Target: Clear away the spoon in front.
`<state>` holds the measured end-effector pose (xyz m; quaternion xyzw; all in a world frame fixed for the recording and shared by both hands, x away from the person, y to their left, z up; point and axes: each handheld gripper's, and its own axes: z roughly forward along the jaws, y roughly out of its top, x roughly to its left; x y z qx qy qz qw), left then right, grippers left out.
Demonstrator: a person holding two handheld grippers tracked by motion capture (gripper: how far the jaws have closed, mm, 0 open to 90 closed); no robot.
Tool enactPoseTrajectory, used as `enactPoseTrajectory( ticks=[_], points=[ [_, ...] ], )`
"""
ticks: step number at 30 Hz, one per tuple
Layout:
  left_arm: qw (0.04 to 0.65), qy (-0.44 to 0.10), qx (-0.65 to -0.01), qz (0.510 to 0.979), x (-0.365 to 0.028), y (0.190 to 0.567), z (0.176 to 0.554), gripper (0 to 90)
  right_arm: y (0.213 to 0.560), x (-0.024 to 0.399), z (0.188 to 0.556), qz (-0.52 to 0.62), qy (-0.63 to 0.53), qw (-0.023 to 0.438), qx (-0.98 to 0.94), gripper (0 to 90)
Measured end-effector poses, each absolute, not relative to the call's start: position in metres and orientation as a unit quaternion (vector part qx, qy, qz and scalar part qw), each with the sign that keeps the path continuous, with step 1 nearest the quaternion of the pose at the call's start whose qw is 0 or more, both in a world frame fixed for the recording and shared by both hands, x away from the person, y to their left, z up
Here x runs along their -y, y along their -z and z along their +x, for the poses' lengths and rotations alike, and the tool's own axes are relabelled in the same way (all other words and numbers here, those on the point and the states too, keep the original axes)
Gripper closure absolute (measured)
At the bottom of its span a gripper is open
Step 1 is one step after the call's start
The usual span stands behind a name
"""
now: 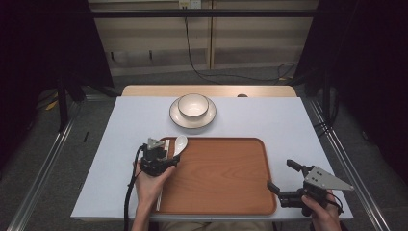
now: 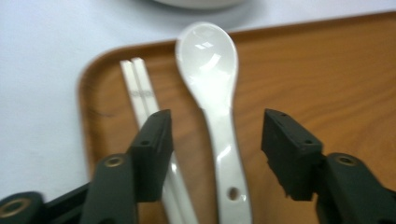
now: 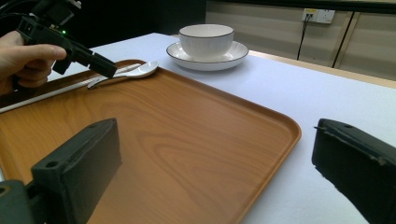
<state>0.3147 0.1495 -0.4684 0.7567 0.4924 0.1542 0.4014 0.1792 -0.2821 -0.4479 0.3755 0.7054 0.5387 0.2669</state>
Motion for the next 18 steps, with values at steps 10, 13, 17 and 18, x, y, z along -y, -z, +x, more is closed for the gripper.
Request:
enactPoseTrajectory(
  ticks=[10,13,17,18],
  points=[
    [0.454,-0.195,-0.47,0.731,-0.162,0.456,0.321,23.2,0.448,0.282,0.181,0.375,-0.535,0.269,-0.707,1.1],
    [0.452,-0.206,-0.466,0.733,-0.163,0.456,0.327,17.0,0.448,0.282,0.182,0.376,-0.537,0.267,-0.707,1.1],
    [0.452,-0.216,-0.46,0.733,-0.164,0.455,0.332,11.0,0.448,0.281,0.182,0.379,-0.535,0.269,-0.705,1.2],
    [0.459,-0.222,-0.453,0.732,-0.163,0.454,0.332,10.7,0.448,0.281,0.182,0.378,-0.536,0.269,-0.705,1.1]
  ],
)
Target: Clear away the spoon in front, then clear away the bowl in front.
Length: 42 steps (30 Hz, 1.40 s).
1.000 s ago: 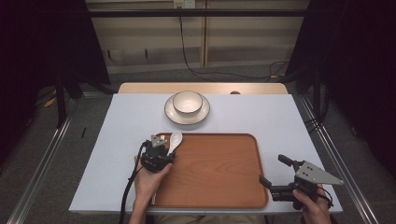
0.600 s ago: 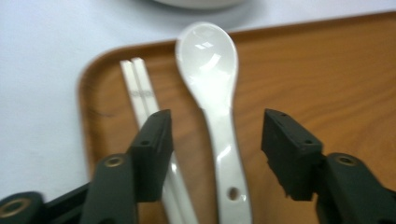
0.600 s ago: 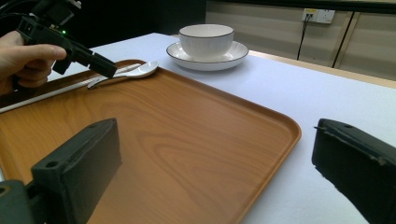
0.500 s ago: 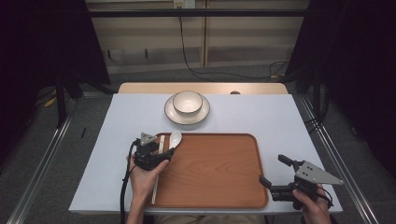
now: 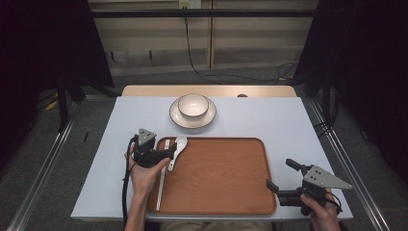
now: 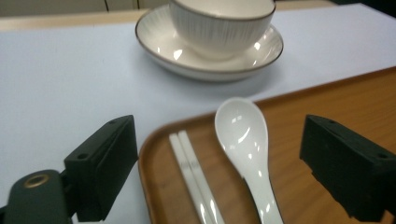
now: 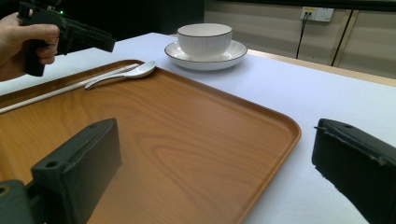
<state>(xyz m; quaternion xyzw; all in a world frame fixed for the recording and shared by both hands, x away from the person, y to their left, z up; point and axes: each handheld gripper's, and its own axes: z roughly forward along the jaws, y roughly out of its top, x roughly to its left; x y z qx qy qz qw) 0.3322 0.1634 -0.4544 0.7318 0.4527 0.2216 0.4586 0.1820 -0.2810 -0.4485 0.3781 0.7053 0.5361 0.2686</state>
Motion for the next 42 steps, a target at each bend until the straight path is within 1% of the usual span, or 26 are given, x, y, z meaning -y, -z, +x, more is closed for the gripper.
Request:
enactPoseTrajectory(
  ticks=[3,9,11,15,21,23,25,27,34,42],
  points=[
    [0.475,-0.222,-0.437,0.731,-0.16,0.45,0.337,10.6,0.448,0.281,0.182,0.38,-0.537,0.268,-0.704,1.1],
    [0.471,-0.221,-0.425,0.741,-0.156,0.441,0.35,10.4,0.448,0.281,0.182,0.378,-0.537,0.268,-0.705,1.1],
    [0.47,-0.218,-0.429,0.74,-0.155,0.44,0.353,8.0,0.448,0.281,0.181,0.375,-0.537,0.266,-0.707,1.1],
    [0.475,-0.224,-0.43,0.734,-0.154,0.436,0.362,7.8,0.448,0.282,0.18,0.377,-0.539,0.267,-0.704,1.1],
    [0.474,-0.221,-0.427,0.738,-0.151,0.427,0.378,8.2,0.448,0.282,0.181,0.377,-0.54,0.266,-0.703,1.1],
    [0.475,-0.227,-0.424,0.737,-0.151,0.425,0.382,7.9,0.448,0.282,0.182,0.376,-0.54,0.266,-0.704,1.1],
    [0.464,-0.228,-0.421,0.745,-0.147,0.422,0.39,7.8,0.448,0.281,0.182,0.378,-0.54,0.265,-0.704,1.1],
    [0.469,-0.23,-0.417,0.744,-0.147,0.421,0.392,7.8,0.448,0.282,0.182,0.376,-0.538,0.267,-0.706,1.1],
    [0.462,-0.21,-0.427,0.748,-0.141,0.415,0.41,7.2,0.448,0.282,0.181,0.375,-0.54,0.265,-0.705,1.1],
    [0.456,-0.205,-0.419,0.758,-0.13,0.41,0.432,6.3,0.448,0.282,0.181,0.371,-0.539,0.265,-0.708,1.1]
  ],
)
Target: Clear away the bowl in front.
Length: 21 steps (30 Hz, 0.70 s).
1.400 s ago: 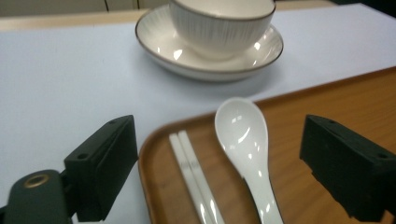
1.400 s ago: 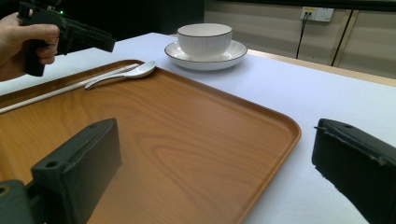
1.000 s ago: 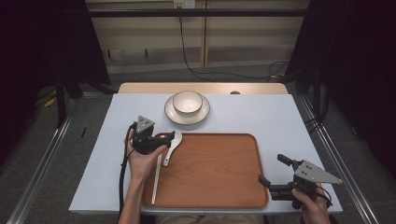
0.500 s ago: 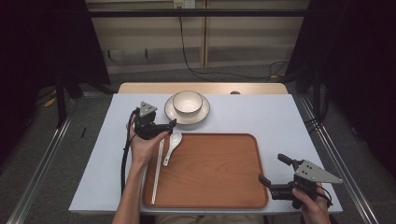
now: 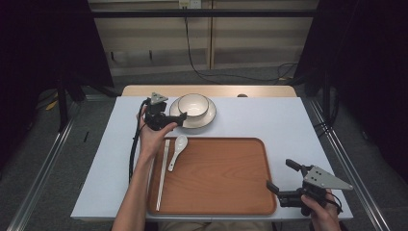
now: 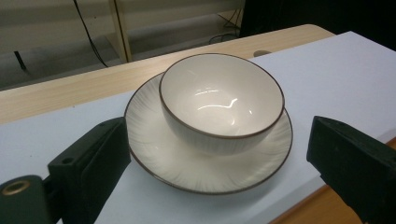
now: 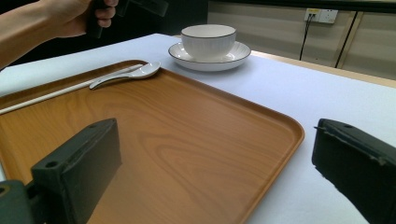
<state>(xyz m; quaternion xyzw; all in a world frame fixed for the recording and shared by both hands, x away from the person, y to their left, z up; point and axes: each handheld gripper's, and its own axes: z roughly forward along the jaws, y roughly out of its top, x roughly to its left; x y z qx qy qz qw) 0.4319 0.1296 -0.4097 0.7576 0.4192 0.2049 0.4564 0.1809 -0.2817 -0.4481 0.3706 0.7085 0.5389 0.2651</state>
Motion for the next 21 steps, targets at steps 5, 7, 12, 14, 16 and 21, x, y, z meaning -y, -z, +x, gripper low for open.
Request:
enactPoseTrajectory(
  ticks=[5,7,12,14,16,21],
  points=[
    [0.443,-0.212,-0.42,0.763,-0.125,0.411,0.444,9.3,0.448,0.281,0.181,0.372,-0.539,0.262,-0.709,1.1],
    [0.437,-0.209,-0.424,0.765,-0.123,0.412,0.451,8.5,0.449,0.28,0.181,0.373,-0.539,0.264,-0.708,1.1],
    [0.418,-0.208,-0.426,0.775,-0.116,0.415,0.466,9.3,0.449,0.28,0.182,0.372,-0.539,0.263,-0.708,1.1],
    [0.413,-0.213,-0.428,0.775,-0.112,0.418,0.471,9.6,0.449,0.281,0.181,0.374,-0.538,0.261,-0.709,1.1],
    [0.404,-0.202,-0.442,0.775,-0.107,0.424,0.48,11.6,0.449,0.281,0.182,0.375,-0.538,0.257,-0.71,1.1],
    [0.397,-0.206,-0.442,0.777,-0.103,0.43,0.488,13.5,0.449,0.281,0.181,0.374,-0.539,0.255,-0.71,1.1]
  ],
)
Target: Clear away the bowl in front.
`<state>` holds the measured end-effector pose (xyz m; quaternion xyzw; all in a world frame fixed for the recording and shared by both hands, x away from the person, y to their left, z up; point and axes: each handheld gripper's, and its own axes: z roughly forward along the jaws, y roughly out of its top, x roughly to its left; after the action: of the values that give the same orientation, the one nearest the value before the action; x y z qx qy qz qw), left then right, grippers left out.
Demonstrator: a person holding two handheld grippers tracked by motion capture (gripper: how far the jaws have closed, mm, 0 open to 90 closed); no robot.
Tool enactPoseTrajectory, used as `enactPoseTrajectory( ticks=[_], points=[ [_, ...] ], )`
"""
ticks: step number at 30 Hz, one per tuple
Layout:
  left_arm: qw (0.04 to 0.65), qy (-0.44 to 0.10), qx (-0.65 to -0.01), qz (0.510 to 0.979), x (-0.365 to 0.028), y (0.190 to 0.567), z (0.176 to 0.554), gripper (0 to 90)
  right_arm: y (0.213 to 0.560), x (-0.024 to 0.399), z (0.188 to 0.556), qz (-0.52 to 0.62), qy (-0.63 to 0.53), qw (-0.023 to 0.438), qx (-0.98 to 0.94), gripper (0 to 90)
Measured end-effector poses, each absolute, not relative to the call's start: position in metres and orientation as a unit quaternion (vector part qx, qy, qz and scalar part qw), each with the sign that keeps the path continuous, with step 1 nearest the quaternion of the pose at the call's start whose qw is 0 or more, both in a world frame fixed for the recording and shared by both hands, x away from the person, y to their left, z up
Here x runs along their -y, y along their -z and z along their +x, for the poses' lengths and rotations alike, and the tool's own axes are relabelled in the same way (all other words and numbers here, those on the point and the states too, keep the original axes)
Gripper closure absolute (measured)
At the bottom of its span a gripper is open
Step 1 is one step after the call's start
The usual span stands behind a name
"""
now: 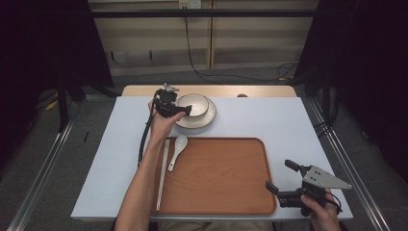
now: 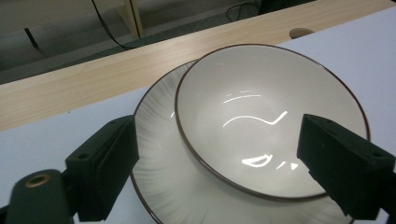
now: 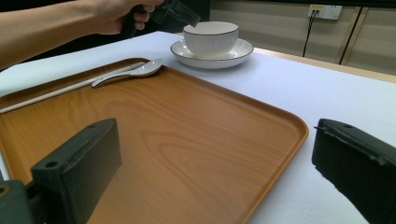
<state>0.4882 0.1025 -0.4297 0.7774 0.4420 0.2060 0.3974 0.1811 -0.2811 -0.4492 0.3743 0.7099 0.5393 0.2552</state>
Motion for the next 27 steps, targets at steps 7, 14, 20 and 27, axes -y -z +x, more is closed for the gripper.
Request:
enactPoseTrajectory(
  ticks=[7,14,20,27],
  points=[
    [0.367,-0.201,-0.449,0.79,-0.098,0.437,0.497,14.5,0.45,0.281,0.182,0.375,-0.539,0.254,-0.71,1.1],
    [0.325,-0.192,-0.473,0.796,-0.091,0.447,0.501,16.5,0.45,0.281,0.182,0.374,-0.537,0.257,-0.711,1.1],
    [0.323,-0.181,-0.487,0.791,-0.089,0.453,0.504,25.6,0.45,0.28,0.182,0.375,-0.537,0.257,-0.711,1.1],
    [0.297,-0.122,-0.523,0.789,-0.091,0.457,0.51,30.0,0.451,0.28,0.182,0.373,-0.538,0.253,-0.712,1.1]
  ],
)
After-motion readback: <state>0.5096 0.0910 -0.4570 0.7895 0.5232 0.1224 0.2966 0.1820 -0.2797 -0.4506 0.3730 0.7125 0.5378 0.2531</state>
